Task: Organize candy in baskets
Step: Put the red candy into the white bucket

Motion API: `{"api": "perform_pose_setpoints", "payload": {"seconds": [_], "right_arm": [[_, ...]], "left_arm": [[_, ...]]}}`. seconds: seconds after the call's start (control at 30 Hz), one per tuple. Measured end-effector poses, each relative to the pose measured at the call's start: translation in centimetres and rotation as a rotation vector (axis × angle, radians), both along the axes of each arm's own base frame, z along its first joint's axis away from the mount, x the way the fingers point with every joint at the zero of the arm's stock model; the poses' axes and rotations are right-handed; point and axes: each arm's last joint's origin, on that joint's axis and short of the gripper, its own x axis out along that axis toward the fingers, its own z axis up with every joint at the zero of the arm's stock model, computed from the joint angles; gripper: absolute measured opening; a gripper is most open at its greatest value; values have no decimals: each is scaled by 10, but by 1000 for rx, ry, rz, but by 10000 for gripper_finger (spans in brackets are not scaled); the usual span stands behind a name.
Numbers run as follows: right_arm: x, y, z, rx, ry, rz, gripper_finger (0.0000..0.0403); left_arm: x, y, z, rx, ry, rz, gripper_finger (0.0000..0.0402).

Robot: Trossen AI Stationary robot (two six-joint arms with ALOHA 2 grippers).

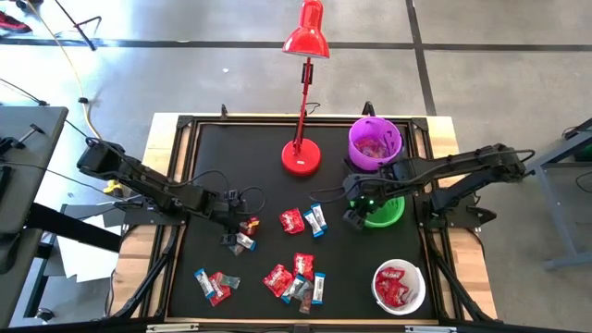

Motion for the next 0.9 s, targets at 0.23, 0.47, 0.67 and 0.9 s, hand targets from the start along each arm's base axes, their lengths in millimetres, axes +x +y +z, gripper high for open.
{"api": "perform_pose_setpoints", "payload": {"seconds": [0.23,0.47,0.67,0.9], "right_arm": [[5,1,2,9,-53,-1,204],[5,1,3,19,-59,-18,204],[5,1,3,18,-60,-17,204],[5,1,3,13,-61,-7,204]], "left_arm": [[-6,5,-7,66,-11,160,146],[-8,7,-9,44,-26,316,92],[-3,6,-7,-18,-92,413,18],[7,3,1,-87,-132,473,5]]}}
